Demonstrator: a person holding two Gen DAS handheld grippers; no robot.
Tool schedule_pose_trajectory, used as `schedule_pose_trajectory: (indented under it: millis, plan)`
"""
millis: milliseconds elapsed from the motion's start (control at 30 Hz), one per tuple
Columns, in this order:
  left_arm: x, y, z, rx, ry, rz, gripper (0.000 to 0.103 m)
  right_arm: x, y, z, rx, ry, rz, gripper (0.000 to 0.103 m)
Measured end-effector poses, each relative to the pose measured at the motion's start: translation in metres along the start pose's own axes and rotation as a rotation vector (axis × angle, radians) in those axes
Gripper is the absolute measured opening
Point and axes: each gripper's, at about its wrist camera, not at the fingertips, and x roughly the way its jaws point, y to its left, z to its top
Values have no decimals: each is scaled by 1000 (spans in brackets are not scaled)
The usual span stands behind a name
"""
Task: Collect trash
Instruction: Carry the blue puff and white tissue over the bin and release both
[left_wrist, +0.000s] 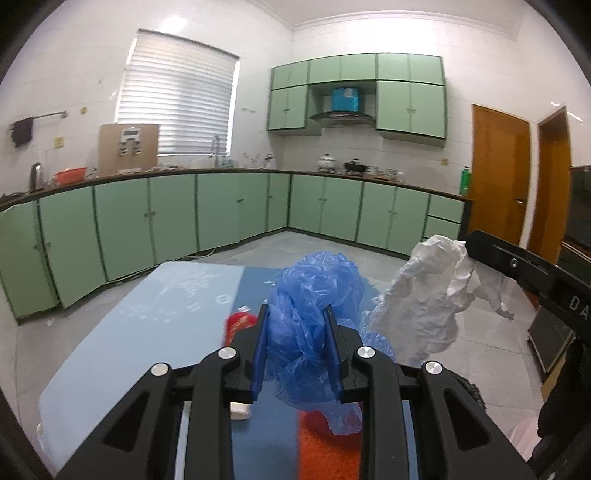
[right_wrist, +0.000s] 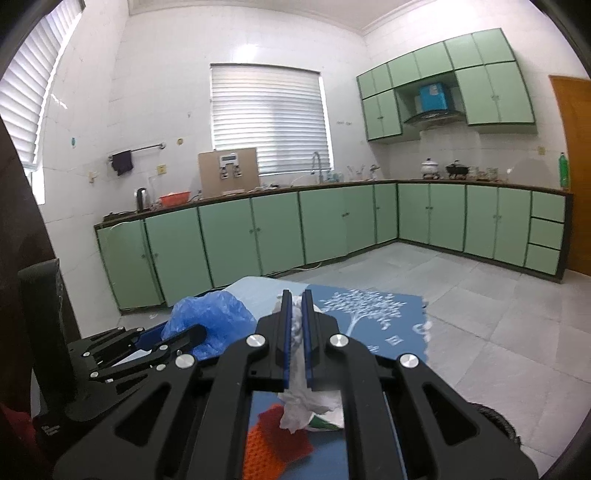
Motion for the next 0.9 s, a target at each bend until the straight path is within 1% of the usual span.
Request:
schedule_pose_trajectory:
  millis: [167,300,400,600,700,900]
  plan:
    - [8,-22,8,14,-7,-67,27,-18,-21,8,19,-29,-44,5]
    - [14,-38,9,29,-3,-104,27,-29,-41,11,16,-48,-104,5]
    - [21,-51,8,43,6,-128,27,-34,-58,6,27,-46,-148,5]
    - [38,-80,4,69,23,-183,27,-43,-95,-10,67,-25,-245,5]
    - [48,-99,2,83,36,-218,27,-48,-114,-23,79,-8,-298,5]
    - [72,-145,-10,112,73,-290,27,-54,-154,-50,129,28,-377,5]
